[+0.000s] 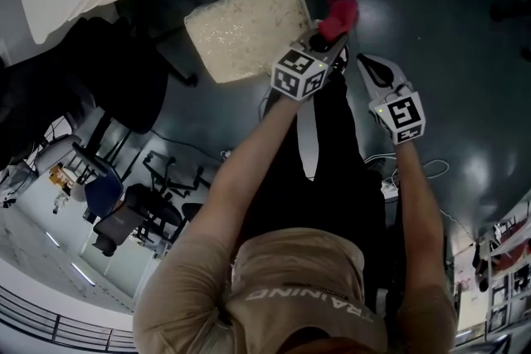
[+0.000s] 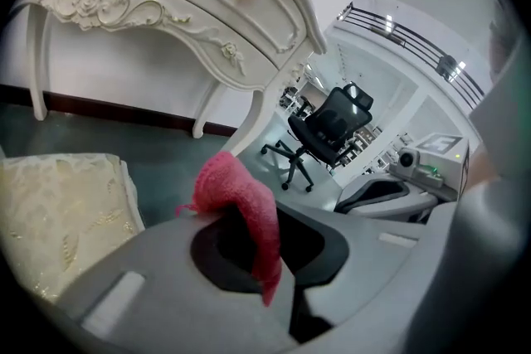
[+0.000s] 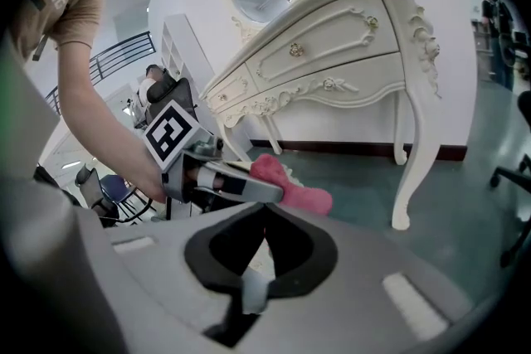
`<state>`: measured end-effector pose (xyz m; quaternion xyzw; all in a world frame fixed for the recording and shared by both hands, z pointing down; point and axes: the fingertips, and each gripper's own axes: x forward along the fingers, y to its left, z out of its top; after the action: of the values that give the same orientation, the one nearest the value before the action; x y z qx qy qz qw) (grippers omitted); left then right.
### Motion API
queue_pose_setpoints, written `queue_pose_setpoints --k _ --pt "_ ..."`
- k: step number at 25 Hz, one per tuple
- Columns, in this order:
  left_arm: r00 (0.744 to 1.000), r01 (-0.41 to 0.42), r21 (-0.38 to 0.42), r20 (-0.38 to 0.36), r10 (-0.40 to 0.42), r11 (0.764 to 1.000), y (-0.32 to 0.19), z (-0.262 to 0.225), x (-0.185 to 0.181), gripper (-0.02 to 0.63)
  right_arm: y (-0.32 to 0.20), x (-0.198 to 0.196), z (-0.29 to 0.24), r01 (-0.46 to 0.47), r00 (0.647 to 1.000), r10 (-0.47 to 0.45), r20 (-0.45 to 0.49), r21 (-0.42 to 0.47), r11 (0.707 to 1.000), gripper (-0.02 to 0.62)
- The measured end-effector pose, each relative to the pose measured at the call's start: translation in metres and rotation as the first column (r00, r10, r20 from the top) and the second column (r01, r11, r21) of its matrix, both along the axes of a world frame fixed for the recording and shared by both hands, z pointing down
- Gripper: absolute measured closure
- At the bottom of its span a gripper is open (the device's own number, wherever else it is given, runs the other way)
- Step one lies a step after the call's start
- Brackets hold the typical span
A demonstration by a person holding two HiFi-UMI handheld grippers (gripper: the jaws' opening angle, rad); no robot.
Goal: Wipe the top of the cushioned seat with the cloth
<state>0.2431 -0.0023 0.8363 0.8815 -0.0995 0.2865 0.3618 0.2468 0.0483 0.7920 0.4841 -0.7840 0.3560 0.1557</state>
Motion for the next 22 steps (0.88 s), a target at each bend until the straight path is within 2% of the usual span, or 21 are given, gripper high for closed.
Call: queue_pose_setpoints --k 6,12,17,22 --pt "0.997 0.08 0.031 -0.026 -0.079 0.996 -0.026 -0.022 -0.034 0.574 -0.004 -0.019 0.0 0.037 0.999 -0.037 -0.008 -0.004 0.999 0.591" --pt "0.987 0.158 0.093 -0.057 -0.153 0.983 -0.054 -0.053 -0.098 0.574 -0.018 -0.062 -0.008 0.089 0.996 -0.089 -0.01 0.004 0.996 0.591" --pt "0.961 0.275 0.132 -0.057 -0.27 0.952 -0.082 -0.075 -0.177 0.574 -0.027 -0.116 -0.02 0.173 0.985 -0.173 -0.013 0.017 0.985 0.592" --pt "0.917 0.397 0.172 -0.023 -0.399 0.902 -0.108 -0.089 -0.265 0.574 -0.041 -0.173 -0.035 0.253 0.968 -0.253 -0.007 0.034 0.967 0.591"
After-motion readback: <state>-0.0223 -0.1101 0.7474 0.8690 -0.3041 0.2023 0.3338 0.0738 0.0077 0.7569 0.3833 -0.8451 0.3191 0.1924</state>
